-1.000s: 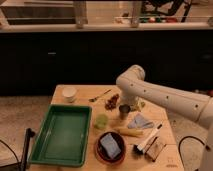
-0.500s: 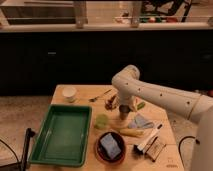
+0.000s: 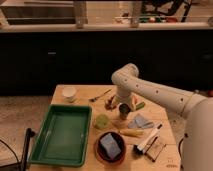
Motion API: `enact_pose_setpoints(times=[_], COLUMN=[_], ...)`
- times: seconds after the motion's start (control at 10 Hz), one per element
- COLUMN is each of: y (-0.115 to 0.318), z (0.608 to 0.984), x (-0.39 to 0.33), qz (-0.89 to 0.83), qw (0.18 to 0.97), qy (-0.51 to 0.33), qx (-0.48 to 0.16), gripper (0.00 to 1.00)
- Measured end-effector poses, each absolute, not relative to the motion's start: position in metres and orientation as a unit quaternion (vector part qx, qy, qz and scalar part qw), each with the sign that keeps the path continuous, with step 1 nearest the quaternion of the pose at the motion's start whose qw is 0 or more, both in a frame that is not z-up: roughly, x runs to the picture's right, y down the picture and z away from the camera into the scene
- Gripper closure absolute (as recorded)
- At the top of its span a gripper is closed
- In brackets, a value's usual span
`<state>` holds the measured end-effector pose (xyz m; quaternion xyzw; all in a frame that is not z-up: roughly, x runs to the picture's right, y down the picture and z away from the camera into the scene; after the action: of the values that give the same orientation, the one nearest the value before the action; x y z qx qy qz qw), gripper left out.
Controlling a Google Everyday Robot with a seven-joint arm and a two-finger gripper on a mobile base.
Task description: Stack cups into tray
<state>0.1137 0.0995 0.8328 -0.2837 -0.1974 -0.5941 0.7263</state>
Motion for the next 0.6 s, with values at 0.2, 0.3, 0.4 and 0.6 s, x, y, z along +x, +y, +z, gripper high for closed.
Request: enact_pose_setpoints(times=[0.2,0.3,0.4,0.6], y=[0.099,0.100,0.100,0.101], z=[0.839,0.844,0.847,0.854], x=[0.114,0.116,0.118,0.122], qz=[-0.590,-0.586,-0.582,-0.574], qw=[0.721,0.719,0.718,0.718], qy=[-0.213,-0.221,-0.227,-0.236], qx=[-0.293,-0.301,-0.307,-0.315], gripper=[0.20,0.20,0.20,0.20])
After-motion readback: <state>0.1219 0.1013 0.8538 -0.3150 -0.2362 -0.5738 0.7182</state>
